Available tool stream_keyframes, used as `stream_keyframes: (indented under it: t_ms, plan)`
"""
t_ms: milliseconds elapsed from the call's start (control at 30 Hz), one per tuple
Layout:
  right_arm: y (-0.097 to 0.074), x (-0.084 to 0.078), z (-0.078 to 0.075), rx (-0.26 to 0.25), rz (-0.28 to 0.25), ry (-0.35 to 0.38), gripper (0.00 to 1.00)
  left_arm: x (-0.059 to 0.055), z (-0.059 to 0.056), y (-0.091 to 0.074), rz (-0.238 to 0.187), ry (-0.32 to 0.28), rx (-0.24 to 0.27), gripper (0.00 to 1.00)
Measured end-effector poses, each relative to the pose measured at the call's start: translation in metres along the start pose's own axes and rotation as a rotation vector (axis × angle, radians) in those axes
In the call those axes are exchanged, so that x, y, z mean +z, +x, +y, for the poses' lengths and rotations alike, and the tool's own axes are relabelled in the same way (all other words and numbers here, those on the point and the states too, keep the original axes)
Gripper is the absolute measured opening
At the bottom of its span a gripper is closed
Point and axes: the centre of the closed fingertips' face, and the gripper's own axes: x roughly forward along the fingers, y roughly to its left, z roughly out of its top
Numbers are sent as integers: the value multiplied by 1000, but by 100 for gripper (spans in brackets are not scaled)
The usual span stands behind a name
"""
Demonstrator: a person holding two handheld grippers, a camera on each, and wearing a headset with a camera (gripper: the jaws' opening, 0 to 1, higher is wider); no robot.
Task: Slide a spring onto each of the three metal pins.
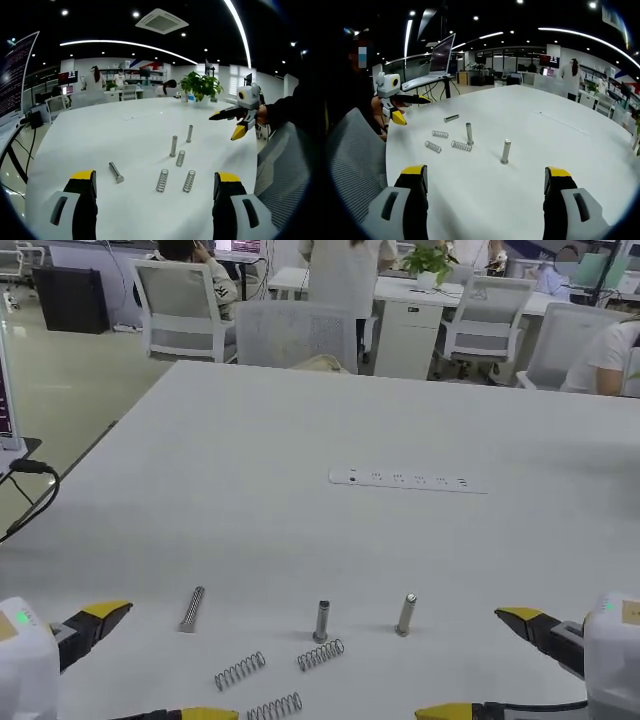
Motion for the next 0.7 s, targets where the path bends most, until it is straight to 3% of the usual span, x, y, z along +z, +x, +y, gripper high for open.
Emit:
stream_keyframes:
  t_ms: [700]
  plan:
    - [-1, 0, -2, -7, -1, -1, 96, 6, 12, 4, -8, 11, 12, 94]
